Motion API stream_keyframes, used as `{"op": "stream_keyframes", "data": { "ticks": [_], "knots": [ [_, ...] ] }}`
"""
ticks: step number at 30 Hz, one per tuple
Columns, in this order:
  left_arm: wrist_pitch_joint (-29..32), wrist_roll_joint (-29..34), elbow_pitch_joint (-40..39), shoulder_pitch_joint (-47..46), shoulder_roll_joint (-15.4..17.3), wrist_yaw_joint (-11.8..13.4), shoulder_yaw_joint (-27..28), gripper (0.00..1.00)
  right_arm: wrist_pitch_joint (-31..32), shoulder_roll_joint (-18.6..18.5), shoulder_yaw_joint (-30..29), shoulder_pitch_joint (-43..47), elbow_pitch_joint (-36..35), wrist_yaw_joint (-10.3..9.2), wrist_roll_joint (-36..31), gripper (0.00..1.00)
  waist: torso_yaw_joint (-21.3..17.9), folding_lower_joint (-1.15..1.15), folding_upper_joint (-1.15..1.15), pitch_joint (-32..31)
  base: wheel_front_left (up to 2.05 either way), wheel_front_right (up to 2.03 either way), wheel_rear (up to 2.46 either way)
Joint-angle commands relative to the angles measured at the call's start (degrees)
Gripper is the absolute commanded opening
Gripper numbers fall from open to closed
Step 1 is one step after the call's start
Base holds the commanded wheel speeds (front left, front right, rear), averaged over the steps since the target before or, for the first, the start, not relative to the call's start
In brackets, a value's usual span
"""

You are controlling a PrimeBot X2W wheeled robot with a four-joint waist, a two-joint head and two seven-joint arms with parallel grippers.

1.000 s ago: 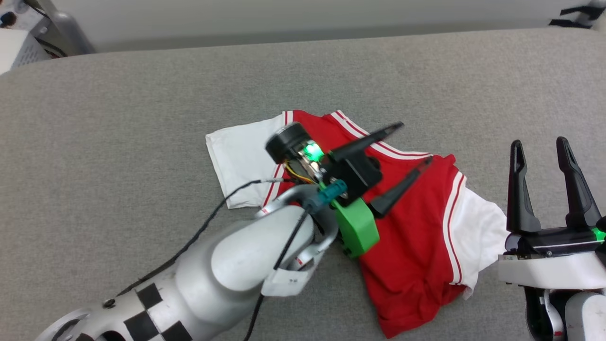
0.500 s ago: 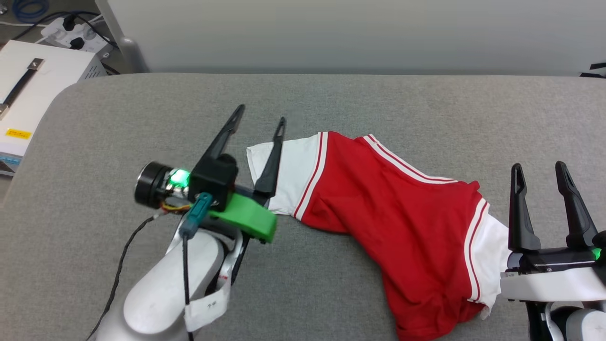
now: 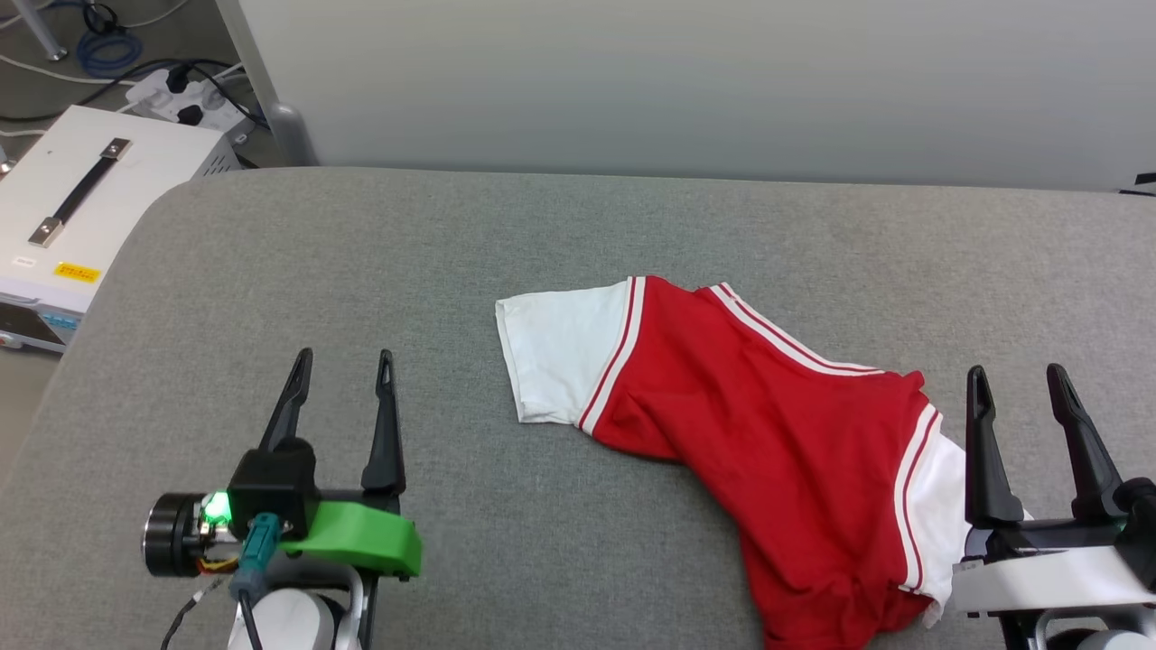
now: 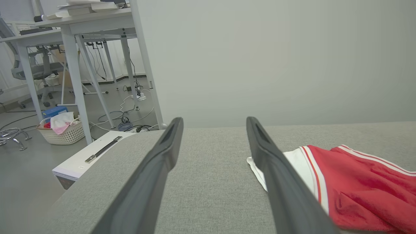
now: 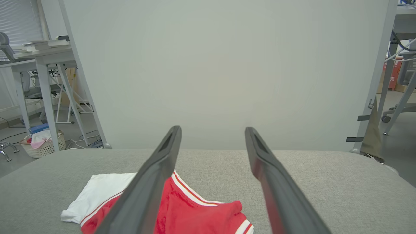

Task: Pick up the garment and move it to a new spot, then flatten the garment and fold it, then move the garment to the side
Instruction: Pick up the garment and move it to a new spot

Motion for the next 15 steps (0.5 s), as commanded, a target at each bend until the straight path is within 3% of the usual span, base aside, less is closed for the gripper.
{"op": "stream_keyframes", "data": {
  "ticks": [1, 15],
  "knots": [
    [-0.32, 1.15, -0.38, 1.77, -0.84, -0.83, 1.26, 1.00, -0.27, -0.09, -0.18, 0.98, 0.35, -0.03, -0.11, 1.00, 0.35, 0.00, 0.00, -0.70, 0.00, 0.00, 0.00],
    [-0.32, 7.75, 0.74, 9.92, -7.15, -8.63, 9.50, 1.00, -0.27, -0.09, -0.55, 4.82, 3.55, -0.03, 0.67, 1.00, 1.24, 0.00, 0.00, -2.59, 0.00, 0.00, 0.00]
  ]
}}
